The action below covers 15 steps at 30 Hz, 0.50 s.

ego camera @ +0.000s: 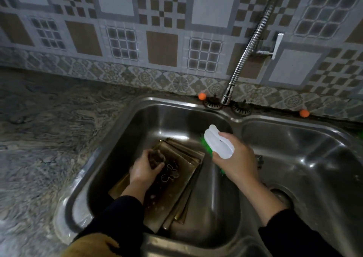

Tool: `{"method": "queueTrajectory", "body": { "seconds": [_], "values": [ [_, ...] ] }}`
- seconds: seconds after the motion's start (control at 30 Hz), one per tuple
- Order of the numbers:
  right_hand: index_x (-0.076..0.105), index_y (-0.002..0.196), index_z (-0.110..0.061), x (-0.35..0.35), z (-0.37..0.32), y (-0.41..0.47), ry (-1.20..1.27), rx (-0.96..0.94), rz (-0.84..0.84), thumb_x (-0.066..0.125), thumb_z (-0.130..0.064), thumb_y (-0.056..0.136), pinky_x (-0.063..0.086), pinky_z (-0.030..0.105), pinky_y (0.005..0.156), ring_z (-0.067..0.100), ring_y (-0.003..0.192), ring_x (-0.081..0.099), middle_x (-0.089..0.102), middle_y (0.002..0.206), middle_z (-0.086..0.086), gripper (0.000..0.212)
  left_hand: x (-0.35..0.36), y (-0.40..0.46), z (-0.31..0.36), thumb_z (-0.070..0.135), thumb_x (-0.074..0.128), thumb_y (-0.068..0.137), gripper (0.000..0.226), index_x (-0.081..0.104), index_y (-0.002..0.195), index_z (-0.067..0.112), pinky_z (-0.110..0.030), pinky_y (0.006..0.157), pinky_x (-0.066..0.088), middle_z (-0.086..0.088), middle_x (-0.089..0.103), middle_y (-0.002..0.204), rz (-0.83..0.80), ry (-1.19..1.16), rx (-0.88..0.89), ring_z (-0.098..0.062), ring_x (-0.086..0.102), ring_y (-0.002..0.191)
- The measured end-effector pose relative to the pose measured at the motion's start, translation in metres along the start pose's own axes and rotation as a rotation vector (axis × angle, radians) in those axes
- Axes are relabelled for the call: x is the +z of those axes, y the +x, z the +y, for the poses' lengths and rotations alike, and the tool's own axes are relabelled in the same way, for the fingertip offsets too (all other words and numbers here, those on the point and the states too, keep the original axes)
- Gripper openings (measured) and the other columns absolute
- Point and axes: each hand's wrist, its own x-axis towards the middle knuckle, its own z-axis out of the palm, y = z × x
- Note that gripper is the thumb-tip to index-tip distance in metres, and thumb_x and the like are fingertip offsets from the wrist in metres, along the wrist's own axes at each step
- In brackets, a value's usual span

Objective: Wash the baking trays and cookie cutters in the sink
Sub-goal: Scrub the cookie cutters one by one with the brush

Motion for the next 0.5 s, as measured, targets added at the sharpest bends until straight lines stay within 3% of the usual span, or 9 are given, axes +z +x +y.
{"method": "queueTrajectory", "body": {
  "seconds": [0.2,0.37,0.5],
  "values": [
    [0.057,0.124,-0.036,0.012,-0.003,0.002,0.012,-0.034,-0.007,0.076,-0.023,0.07,0.048,0.028,0.078,0.013,0.101,0.054,0.06,0.116,-0.006,0.059,0.007,0.006,0.0,0.051,0.058,0.088,0.067,0.032,0.144,0.026,-0.045,0.114,0.027,-0.003,0.048,0.137,0.021,0.182,-0.045,-0.022,0.044,0.129],
    [0.056,0.125,-0.036,0.012,-0.003,0.004,0.028,-0.02,-0.038,0.076,-0.022,0.072,0.043,0.025,0.075,0.012,0.101,0.051,0.057,0.119,-0.006,0.058,0.003,0.006,0.005,0.054,0.062,0.084,0.071,0.033,0.143,0.026,-0.048,0.108,0.037,-0.002,0.049,0.136,0.011,0.159,-0.044,-0.022,0.047,0.126],
    [0.056,0.125,-0.037,-0.001,-0.001,0.004,0.036,-0.009,-0.046,0.076,-0.021,0.073,0.044,0.026,0.074,0.011,0.099,0.05,0.056,0.12,-0.005,0.058,0.0,-0.001,0.032,0.05,0.061,0.086,0.064,0.036,0.141,0.028,-0.046,0.108,0.037,0.0,0.05,0.133,0.036,0.221,0.067,-0.02,0.047,0.125]
  ]
}}
